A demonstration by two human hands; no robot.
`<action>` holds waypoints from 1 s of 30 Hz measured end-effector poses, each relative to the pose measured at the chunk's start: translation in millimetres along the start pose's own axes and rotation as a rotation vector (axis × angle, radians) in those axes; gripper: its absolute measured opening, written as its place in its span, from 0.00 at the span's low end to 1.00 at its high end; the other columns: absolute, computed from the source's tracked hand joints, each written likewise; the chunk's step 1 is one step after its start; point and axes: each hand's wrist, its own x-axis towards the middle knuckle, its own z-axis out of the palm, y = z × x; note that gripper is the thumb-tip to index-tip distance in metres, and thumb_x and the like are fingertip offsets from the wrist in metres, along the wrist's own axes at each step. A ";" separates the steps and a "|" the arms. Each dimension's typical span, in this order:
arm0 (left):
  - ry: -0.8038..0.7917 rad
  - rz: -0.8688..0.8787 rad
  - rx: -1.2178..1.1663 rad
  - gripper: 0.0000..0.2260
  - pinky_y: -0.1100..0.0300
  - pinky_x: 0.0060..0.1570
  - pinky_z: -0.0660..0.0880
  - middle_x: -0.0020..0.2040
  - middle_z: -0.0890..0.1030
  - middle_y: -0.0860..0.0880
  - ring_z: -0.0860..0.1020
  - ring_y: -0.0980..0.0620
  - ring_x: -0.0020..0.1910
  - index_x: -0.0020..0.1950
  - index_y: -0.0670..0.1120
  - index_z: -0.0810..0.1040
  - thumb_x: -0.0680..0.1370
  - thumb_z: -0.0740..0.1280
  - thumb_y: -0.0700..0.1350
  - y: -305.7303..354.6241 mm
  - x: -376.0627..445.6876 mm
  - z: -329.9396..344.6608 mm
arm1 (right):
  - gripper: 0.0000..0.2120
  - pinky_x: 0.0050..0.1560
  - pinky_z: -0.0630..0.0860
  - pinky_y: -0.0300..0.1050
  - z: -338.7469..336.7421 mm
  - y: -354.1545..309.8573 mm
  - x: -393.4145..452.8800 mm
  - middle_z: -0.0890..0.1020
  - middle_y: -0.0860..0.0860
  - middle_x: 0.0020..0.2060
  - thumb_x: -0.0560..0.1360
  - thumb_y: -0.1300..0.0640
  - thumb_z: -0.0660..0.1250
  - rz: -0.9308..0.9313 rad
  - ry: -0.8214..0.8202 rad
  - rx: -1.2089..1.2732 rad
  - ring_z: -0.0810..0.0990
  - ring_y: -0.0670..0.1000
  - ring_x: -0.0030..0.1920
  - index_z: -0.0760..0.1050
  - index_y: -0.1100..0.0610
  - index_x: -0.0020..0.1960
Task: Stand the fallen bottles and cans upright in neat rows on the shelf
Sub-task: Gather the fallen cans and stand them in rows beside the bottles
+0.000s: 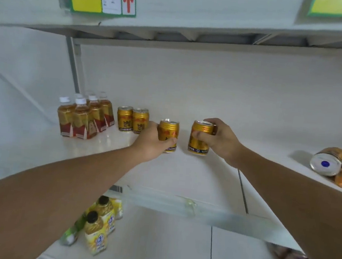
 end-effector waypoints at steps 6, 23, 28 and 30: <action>-0.029 0.052 -0.065 0.28 0.52 0.63 0.76 0.64 0.80 0.50 0.79 0.50 0.62 0.71 0.47 0.70 0.78 0.77 0.56 -10.3 -42.4 -26.6 | 0.29 0.56 0.79 0.45 27.1 -16.9 -47.1 0.80 0.45 0.57 0.75 0.53 0.80 0.010 0.034 -0.028 0.81 0.45 0.56 0.72 0.52 0.71; 0.190 -0.176 -0.014 0.32 0.55 0.59 0.73 0.63 0.80 0.53 0.79 0.51 0.61 0.74 0.50 0.73 0.75 0.81 0.54 -13.4 -121.3 -110.4 | 0.20 0.46 0.79 0.42 89.6 -54.8 -78.9 0.86 0.44 0.49 0.68 0.39 0.81 -0.030 -0.057 0.013 0.84 0.46 0.50 0.81 0.47 0.54; 0.187 -0.194 -0.051 0.32 0.53 0.65 0.76 0.65 0.82 0.52 0.79 0.51 0.63 0.74 0.51 0.75 0.74 0.82 0.52 -39.2 -112.7 -131.9 | 0.21 0.43 0.75 0.38 129.2 -61.9 -72.6 0.84 0.40 0.50 0.69 0.42 0.82 -0.069 -0.075 -0.026 0.82 0.41 0.49 0.80 0.46 0.57; 0.186 -0.186 -0.073 0.30 0.49 0.68 0.76 0.65 0.83 0.52 0.81 0.50 0.63 0.72 0.52 0.75 0.74 0.82 0.53 -51.5 -101.9 -139.3 | 0.21 0.42 0.75 0.36 144.6 -65.9 -62.8 0.84 0.40 0.49 0.70 0.42 0.82 -0.065 -0.069 -0.020 0.82 0.40 0.49 0.80 0.46 0.59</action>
